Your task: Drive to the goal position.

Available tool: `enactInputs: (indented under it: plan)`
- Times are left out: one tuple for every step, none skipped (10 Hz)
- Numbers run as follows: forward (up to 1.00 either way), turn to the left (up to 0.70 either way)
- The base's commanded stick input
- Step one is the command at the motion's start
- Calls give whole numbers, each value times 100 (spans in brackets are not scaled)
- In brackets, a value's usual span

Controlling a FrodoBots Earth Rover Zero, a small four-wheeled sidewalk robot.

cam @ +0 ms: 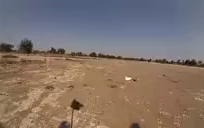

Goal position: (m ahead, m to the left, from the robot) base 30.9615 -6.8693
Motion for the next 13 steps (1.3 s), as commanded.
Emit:
enactInputs:
  plan:
    - [50,0]
    - [50,0]
    - [50,0]
    - [50,0]
    - [50,0]
    - [50,0]
    - [50,0]
    - [50,0]
    - [50,0]
    - [50,0]
    - [50,0]
    - [50,0]
    - [50,0]
